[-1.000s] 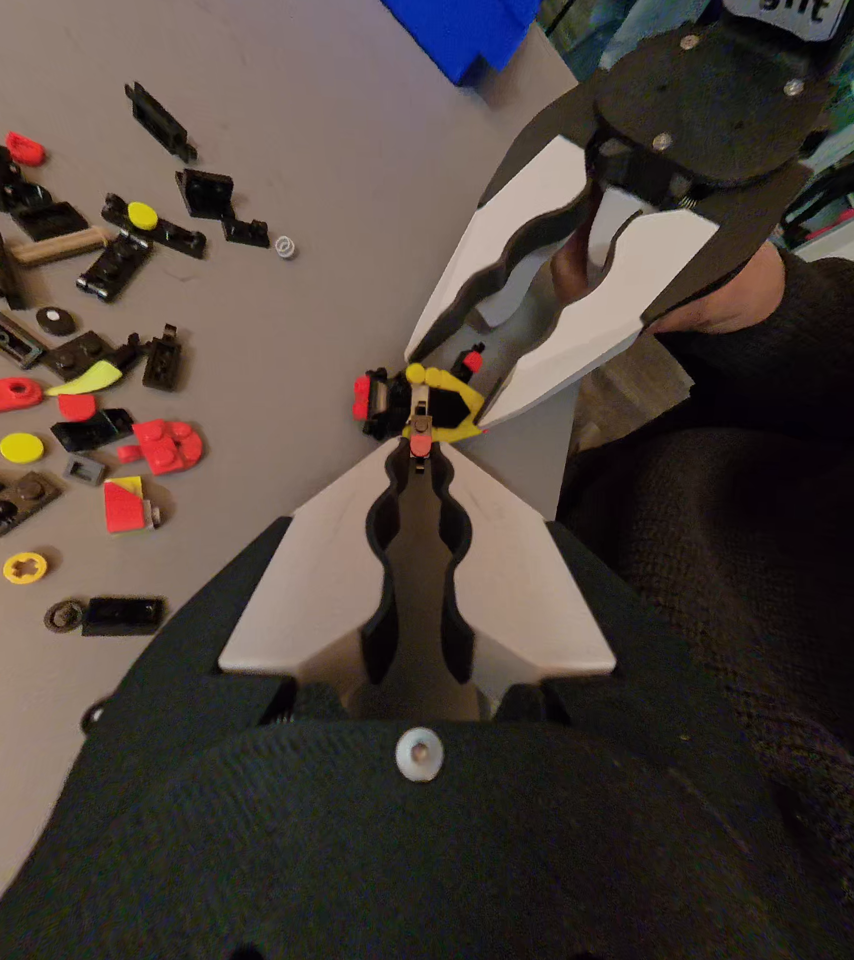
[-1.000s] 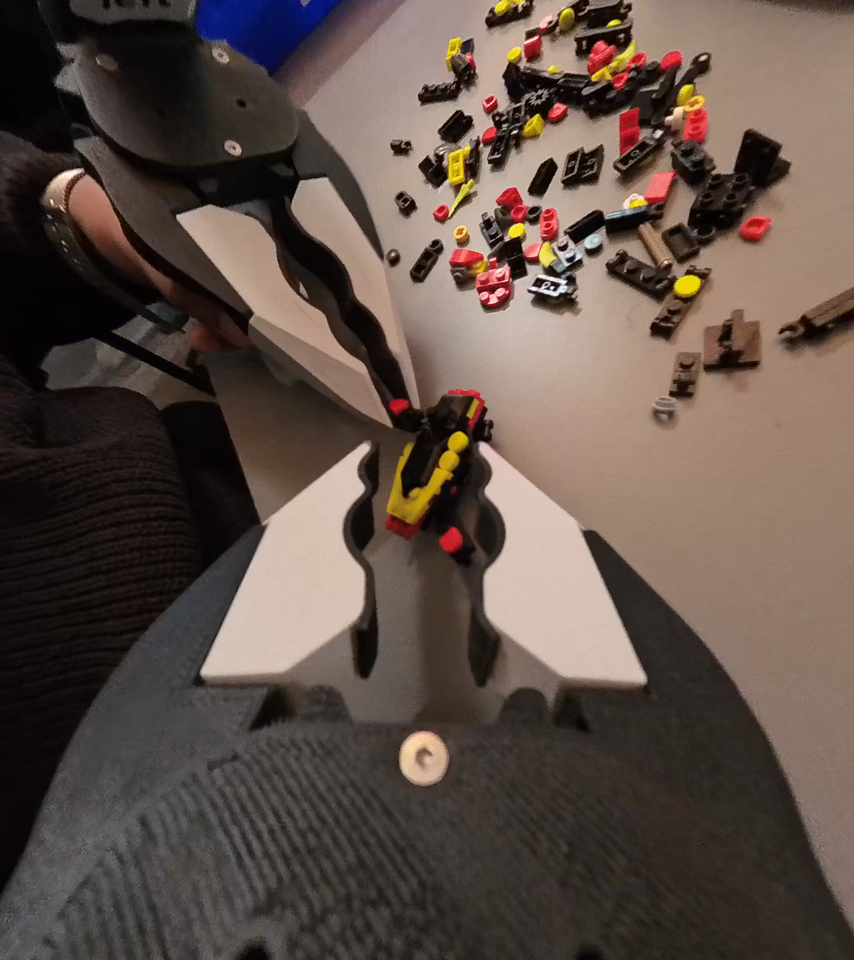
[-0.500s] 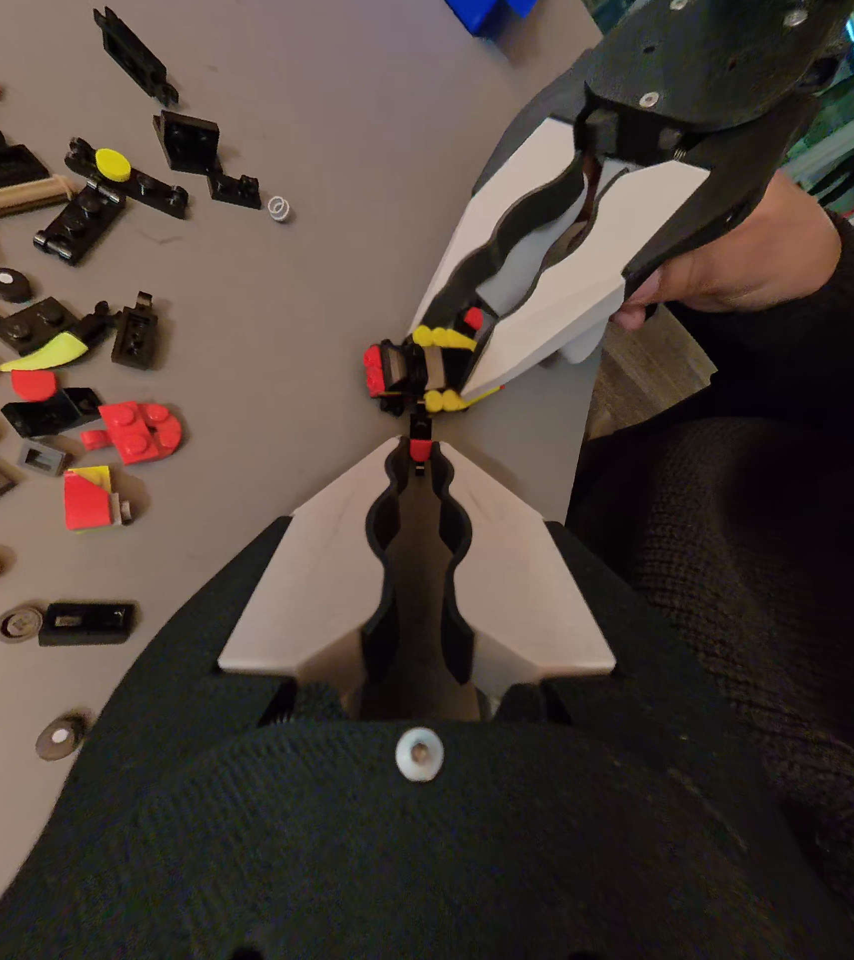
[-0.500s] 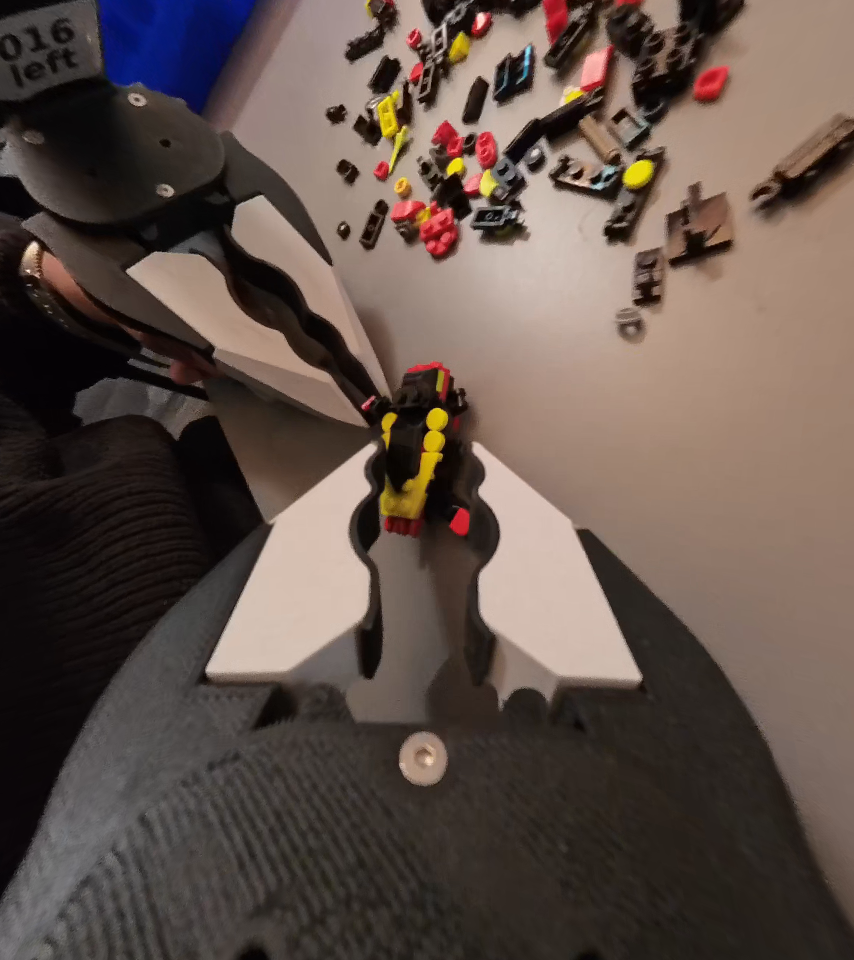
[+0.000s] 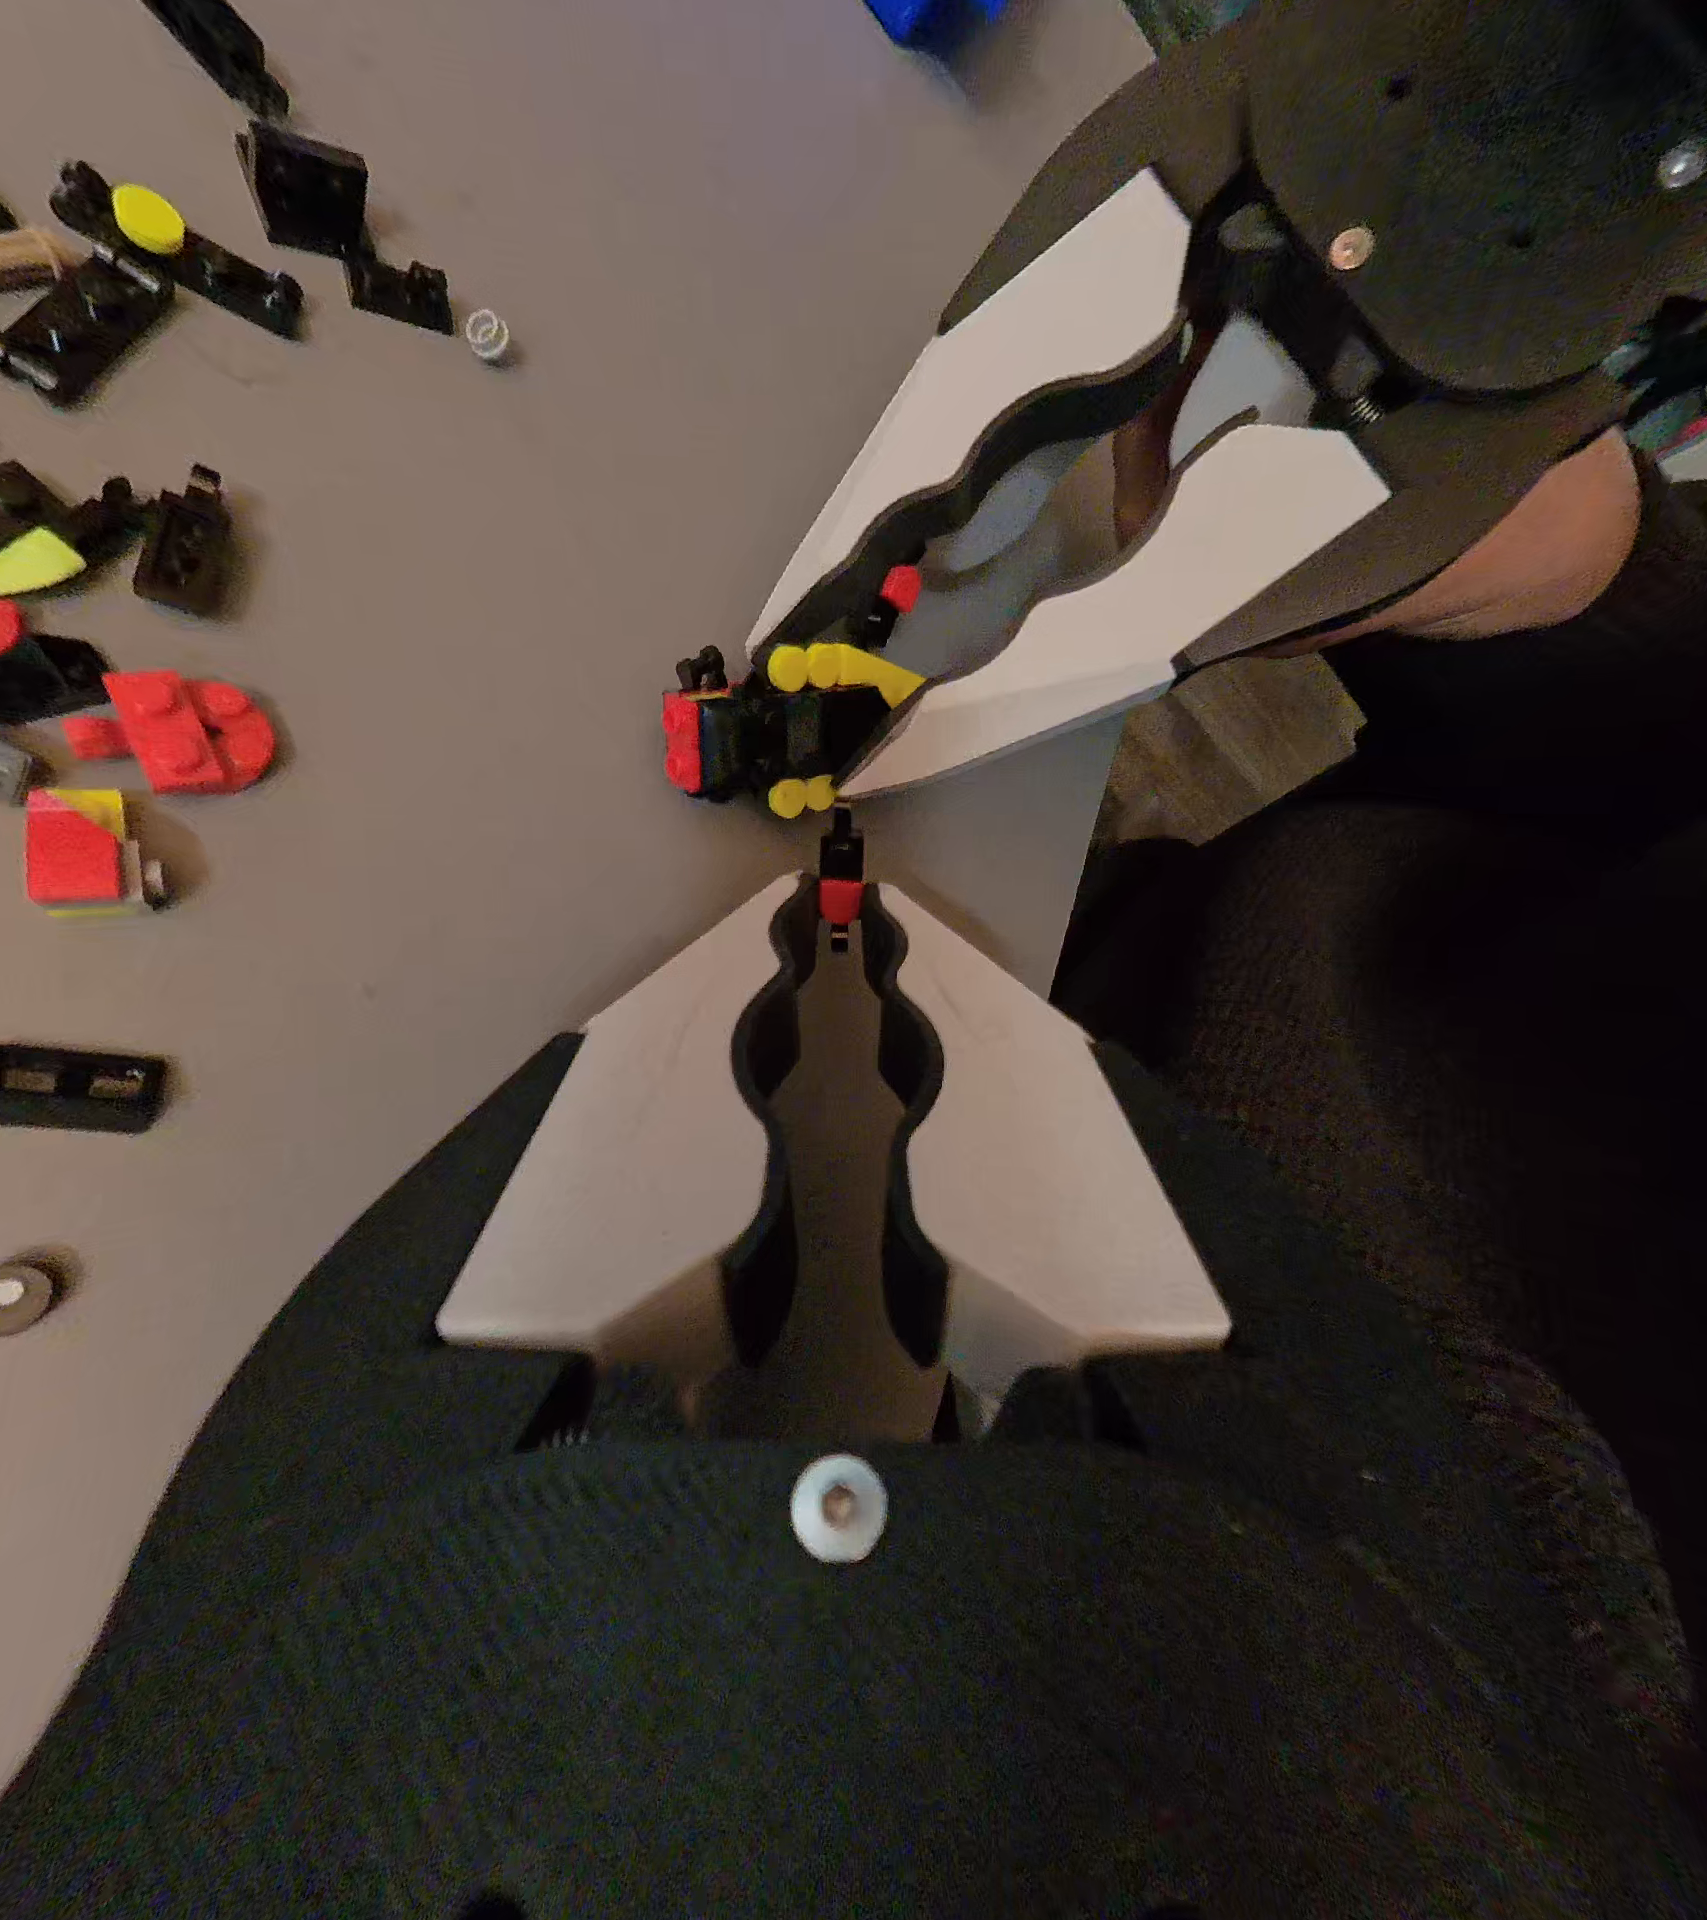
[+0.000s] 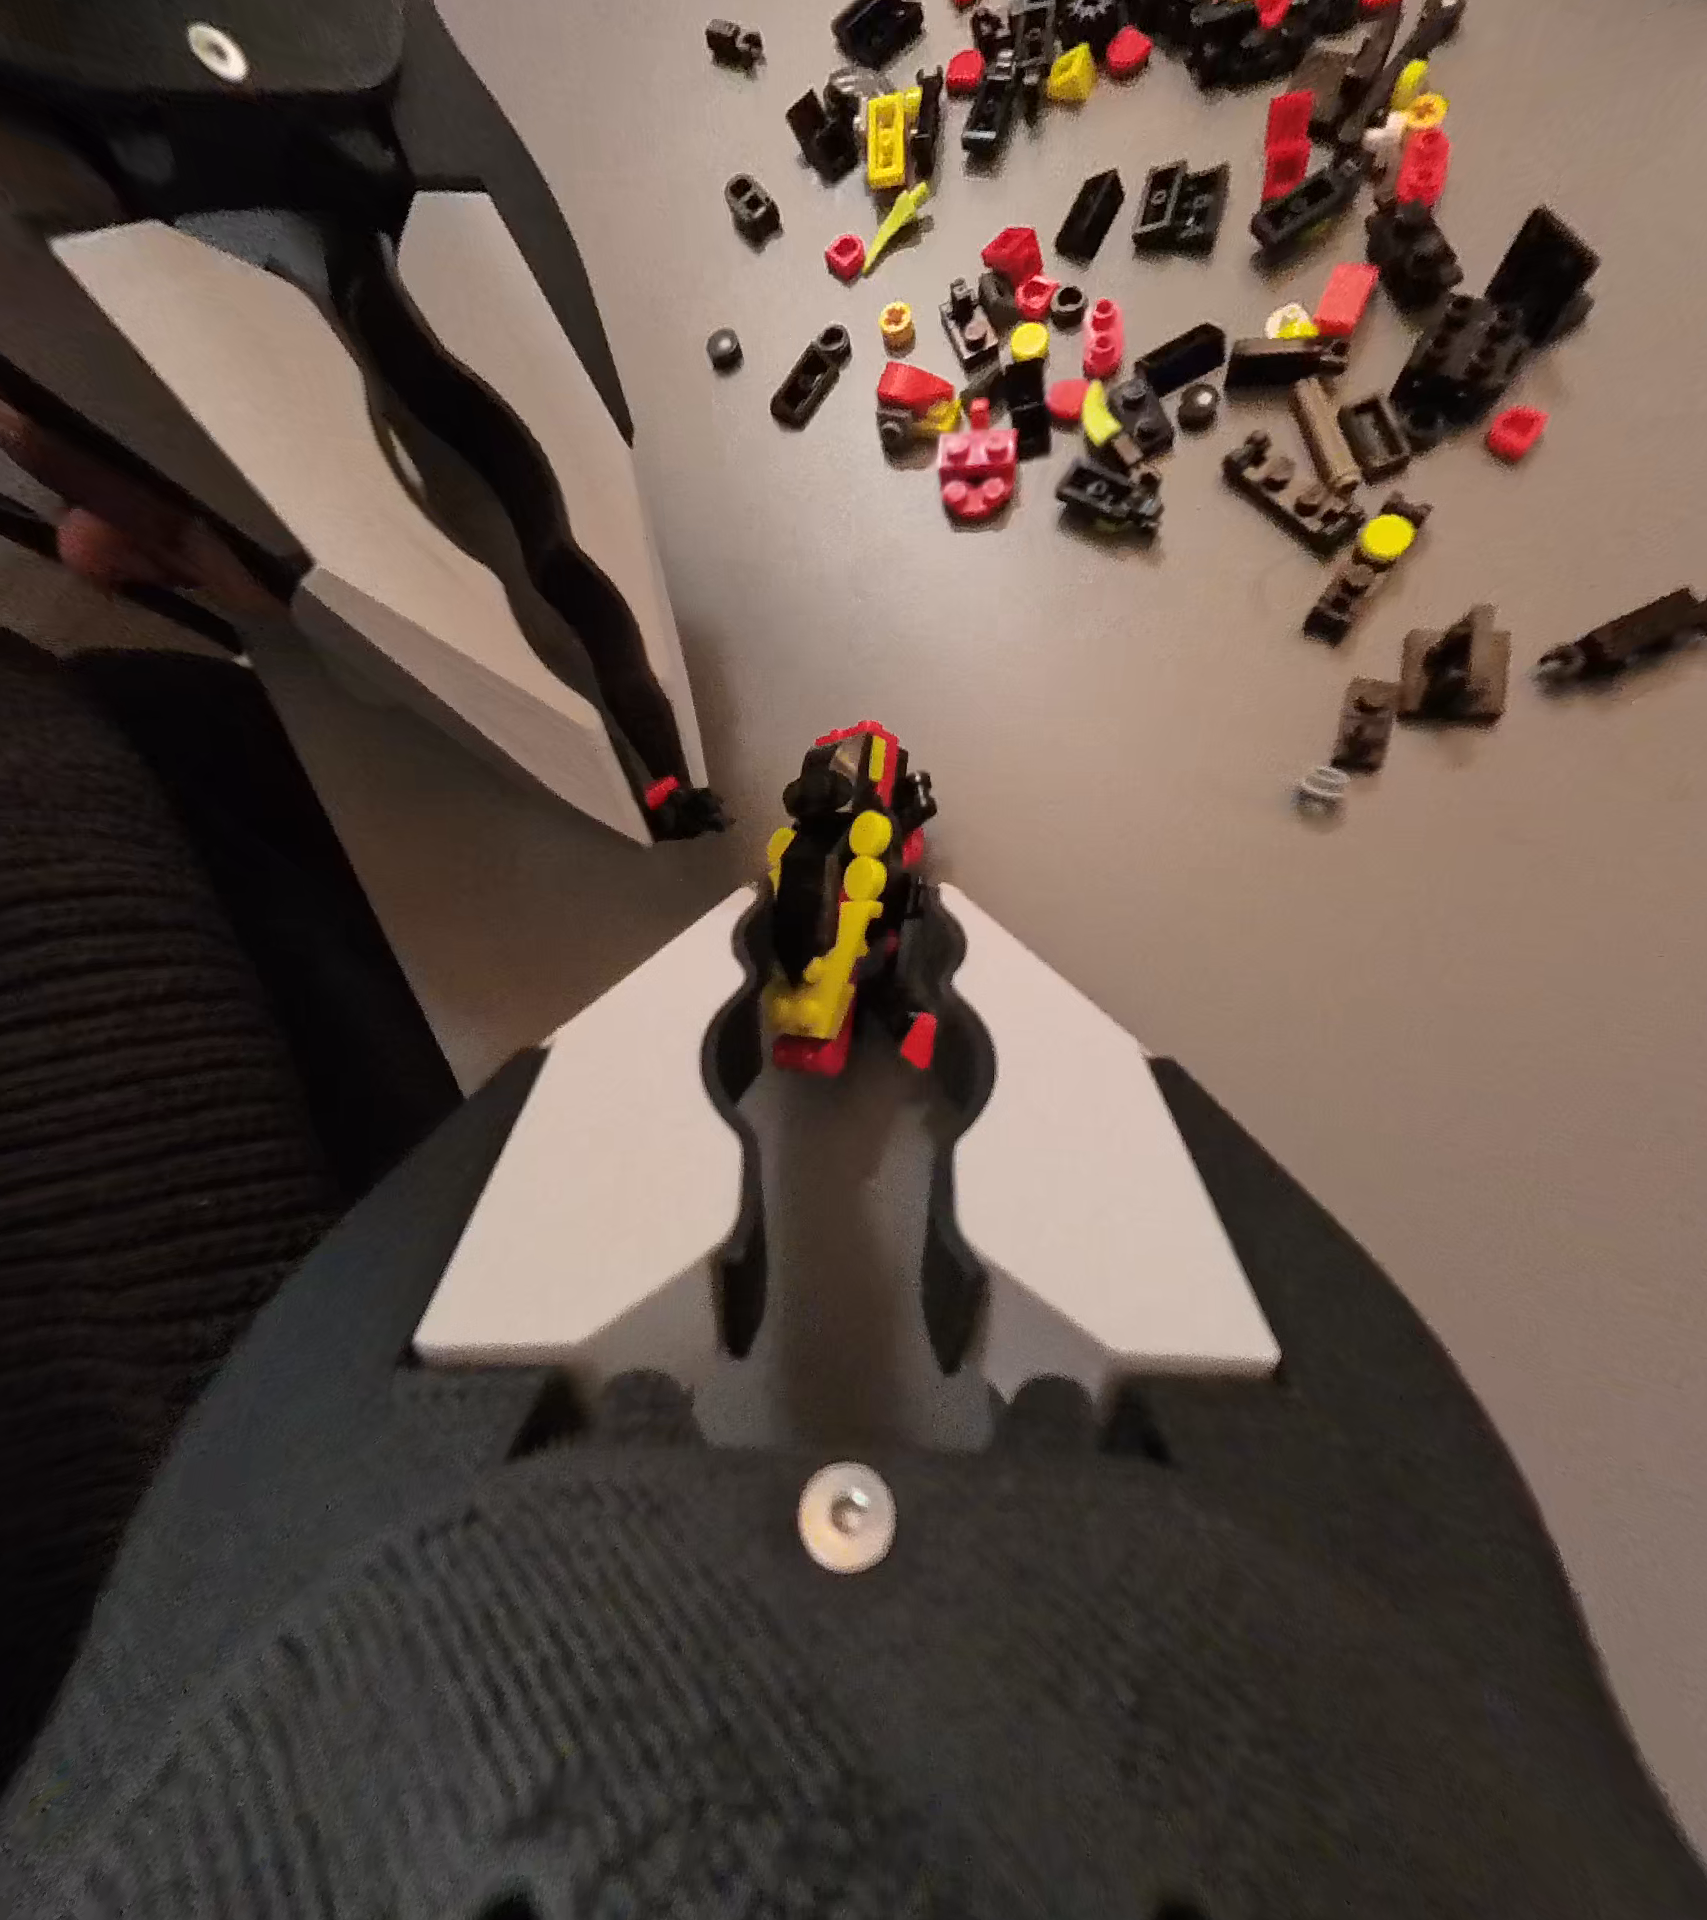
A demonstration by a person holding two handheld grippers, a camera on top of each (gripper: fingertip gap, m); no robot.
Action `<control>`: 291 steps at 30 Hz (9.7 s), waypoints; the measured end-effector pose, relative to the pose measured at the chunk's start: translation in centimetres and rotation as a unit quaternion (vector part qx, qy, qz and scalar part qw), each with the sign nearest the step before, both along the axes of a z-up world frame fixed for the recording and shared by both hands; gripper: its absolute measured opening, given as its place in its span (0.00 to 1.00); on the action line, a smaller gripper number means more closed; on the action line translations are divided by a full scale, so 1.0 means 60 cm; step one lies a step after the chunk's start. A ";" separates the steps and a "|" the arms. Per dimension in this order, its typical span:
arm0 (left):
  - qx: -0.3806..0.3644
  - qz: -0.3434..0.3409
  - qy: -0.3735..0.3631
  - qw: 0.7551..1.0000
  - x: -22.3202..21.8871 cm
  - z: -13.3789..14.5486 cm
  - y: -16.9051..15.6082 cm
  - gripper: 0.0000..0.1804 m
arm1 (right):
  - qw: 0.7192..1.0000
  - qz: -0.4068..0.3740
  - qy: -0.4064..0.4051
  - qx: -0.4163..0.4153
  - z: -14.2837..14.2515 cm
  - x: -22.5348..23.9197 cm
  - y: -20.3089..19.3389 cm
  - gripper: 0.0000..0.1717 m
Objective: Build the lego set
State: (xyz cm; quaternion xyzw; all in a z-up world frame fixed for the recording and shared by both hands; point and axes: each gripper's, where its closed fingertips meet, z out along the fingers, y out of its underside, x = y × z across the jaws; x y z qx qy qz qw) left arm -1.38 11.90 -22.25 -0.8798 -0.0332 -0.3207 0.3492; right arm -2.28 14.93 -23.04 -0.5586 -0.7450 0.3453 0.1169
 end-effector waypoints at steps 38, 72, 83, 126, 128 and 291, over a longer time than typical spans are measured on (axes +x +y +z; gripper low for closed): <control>0.080 0.107 0.105 0.985 -0.046 0.045 0.036 0.02 | 0.896 -0.234 0.118 -0.358 0.097 -0.070 0.042 0.15; 0.042 0.126 0.205 0.970 -0.067 0.025 0.038 0.02 | 0.917 -0.302 0.115 -0.234 0.066 -0.089 0.041 0.15; 0.046 0.126 0.201 0.970 -0.065 0.026 0.039 0.02 | 0.910 -0.307 0.106 -0.257 0.061 -0.089 0.039 0.15; 0.124 0.139 0.282 0.941 -0.066 0.034 0.054 0.02 | 0.807 -0.357 0.030 -0.470 0.051 -0.079 0.053 0.14; 0.133 0.141 0.284 0.939 -0.065 0.037 0.055 0.02 | 0.804 -0.355 0.032 -0.475 0.054 -0.078 0.054 0.14; 0.034 -0.001 0.217 0.976 -0.042 -0.033 0.034 0.05 | 0.989 0.071 0.123 0.040 0.022 -0.050 0.000 0.00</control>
